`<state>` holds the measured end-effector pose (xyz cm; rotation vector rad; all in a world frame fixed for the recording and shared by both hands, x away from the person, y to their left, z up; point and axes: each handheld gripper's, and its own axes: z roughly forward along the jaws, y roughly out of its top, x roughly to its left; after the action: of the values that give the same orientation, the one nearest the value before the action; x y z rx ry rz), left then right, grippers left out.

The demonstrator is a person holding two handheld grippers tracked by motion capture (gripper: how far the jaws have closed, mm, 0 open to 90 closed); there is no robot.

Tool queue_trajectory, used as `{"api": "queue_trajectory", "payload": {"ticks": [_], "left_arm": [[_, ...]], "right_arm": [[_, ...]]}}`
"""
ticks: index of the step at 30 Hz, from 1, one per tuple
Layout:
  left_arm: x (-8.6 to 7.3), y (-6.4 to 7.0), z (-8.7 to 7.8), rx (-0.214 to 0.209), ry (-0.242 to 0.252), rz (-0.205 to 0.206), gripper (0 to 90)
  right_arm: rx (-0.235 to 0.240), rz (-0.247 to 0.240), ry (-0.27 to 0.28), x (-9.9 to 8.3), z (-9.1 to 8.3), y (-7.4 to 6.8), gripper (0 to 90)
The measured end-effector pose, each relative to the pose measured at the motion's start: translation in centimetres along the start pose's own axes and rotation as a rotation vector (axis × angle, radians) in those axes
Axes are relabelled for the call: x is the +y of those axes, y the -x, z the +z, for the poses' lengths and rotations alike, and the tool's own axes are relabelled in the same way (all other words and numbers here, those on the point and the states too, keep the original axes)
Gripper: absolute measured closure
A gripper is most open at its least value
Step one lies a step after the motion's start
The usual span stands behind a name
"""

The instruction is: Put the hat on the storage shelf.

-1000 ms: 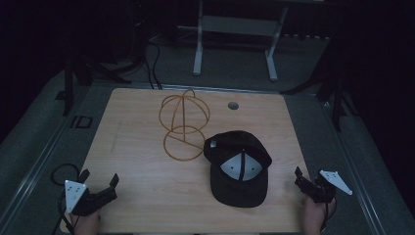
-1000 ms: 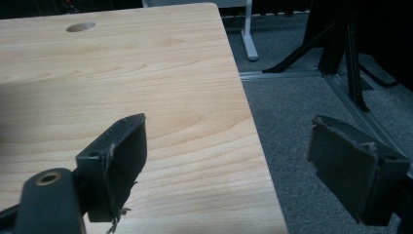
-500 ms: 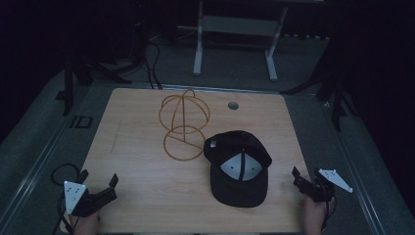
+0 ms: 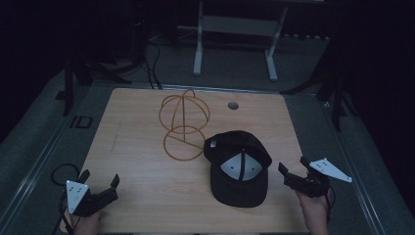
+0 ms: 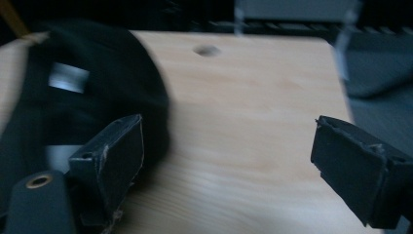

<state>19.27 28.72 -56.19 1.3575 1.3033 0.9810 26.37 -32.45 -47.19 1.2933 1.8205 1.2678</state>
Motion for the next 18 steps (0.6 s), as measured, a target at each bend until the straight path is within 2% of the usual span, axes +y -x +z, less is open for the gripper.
{"api": "queue_trajectory", "payload": {"ticks": [4,8,9,10,11,14,16,18], "left_arm": [[0.5,-0.2,-0.3,-0.046,-0.002,-0.063,0.9],[0.6,-0.2,-0.3,-0.085,-0.048,-0.082,1.0],[0.6,-0.1,-0.1,-0.087,-0.083,-0.067,1.0],[0.6,-0.1,-0.1,-0.087,-0.083,-0.067,1.0],[0.5,0.2,0.2,-0.1,-0.121,-0.016,1.0],[0.6,0.5,0.2,-0.107,-0.129,0.006,1.0],[0.7,0.6,0.1,-0.107,-0.128,0.008,1.0],[0.8,0.7,0.1,-0.113,-0.131,0.013,1.0]], "right_arm": [[0.07,-0.04,0.014,1.9,0.2,-1.4,11.8],[0.136,-0.097,-0.013,3.8,0.9,-2.7,13.4],[0.142,-0.111,-0.017,4.1,1.2,-3.0,14.7],[0.166,-0.123,-0.024,4.4,1.5,-3.3,16.3],[0.182,-0.127,-0.029,4.7,2.1,-3.6,16.7],[0.22,-0.113,-0.05,5.0,3.5,-3.9,18.4],[0.21,-0.107,-0.055,5.0,4.0,-3.9,18.7],[0.188,-0.11,-0.084,4.8,5.2,-4.0,23.3]]}}
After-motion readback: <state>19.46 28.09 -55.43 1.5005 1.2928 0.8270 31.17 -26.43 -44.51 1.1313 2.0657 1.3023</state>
